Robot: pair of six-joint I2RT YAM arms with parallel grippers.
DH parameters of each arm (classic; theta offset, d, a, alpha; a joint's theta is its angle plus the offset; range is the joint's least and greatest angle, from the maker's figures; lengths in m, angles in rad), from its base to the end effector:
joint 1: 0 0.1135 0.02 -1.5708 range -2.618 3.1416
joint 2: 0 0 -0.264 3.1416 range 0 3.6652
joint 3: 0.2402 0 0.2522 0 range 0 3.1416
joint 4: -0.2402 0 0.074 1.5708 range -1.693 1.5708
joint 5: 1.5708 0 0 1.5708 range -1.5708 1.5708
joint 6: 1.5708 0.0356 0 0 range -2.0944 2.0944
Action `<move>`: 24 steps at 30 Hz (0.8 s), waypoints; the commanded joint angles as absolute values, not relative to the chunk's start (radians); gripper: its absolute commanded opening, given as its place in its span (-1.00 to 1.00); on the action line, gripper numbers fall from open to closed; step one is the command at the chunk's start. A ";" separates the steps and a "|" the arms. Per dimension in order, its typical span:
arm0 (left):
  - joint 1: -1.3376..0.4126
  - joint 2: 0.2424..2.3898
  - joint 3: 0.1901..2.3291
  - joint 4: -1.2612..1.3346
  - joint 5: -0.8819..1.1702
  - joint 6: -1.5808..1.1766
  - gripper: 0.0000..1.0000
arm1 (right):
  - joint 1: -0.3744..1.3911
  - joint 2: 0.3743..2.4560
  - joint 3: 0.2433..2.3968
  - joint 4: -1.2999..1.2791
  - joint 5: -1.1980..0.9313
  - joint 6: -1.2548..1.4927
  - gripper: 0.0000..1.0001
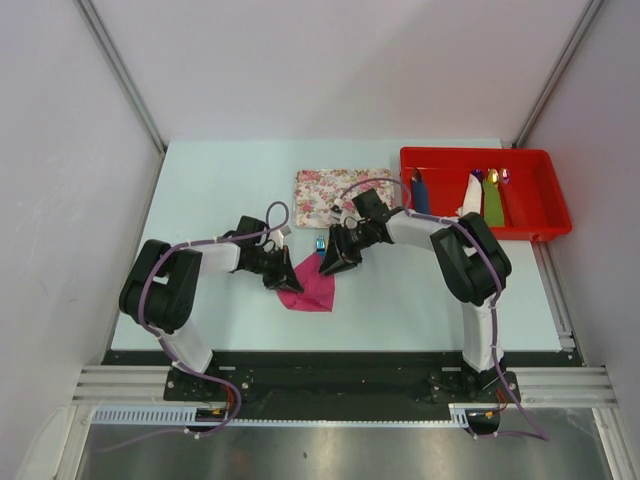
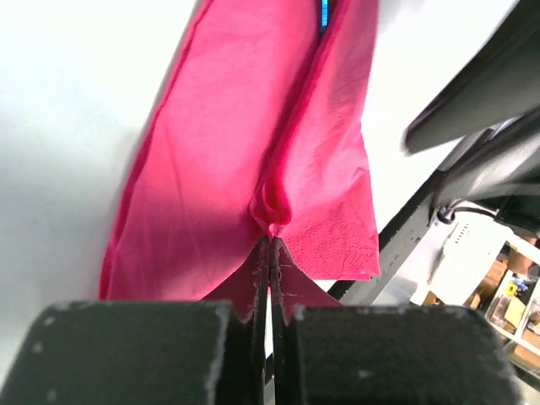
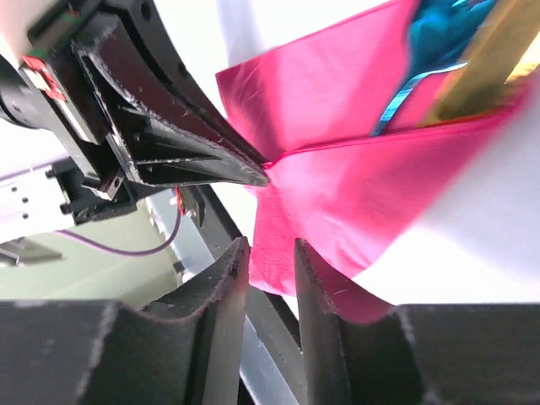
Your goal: Place the utensils on the paper napkin and roll it up
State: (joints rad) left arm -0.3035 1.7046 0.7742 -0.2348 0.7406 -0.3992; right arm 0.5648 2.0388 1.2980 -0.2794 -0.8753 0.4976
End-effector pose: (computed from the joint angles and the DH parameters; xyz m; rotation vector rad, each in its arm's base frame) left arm 0.2689 -0.1094 0.1224 0.0885 2.7809 -1.2072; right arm 0.3325 0.2431 0.1456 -0.4521 2.7148 1.4912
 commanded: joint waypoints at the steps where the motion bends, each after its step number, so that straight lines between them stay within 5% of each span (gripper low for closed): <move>1: -0.302 1.697 0.788 -0.250 0.707 -0.380 -1.00 | 0.532 1.993 1.336 -0.333 -0.813 0.445 -0.45; 8: -0.301 1.698 0.788 -0.271 0.677 -0.373 -1.00 | 0.537 2.026 1.361 -0.330 -0.750 0.419 -0.74; 24: -0.301 1.717 0.788 -0.275 0.661 -0.370 -1.00 | 0.615 2.106 1.413 -0.287 -0.729 0.413 -0.79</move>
State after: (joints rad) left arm -0.3027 1.7081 0.7742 -0.2584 0.6823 -0.3912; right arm 0.5938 2.0800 1.3788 -0.3153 -0.7509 0.4320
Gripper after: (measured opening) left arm 0.005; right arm 0.110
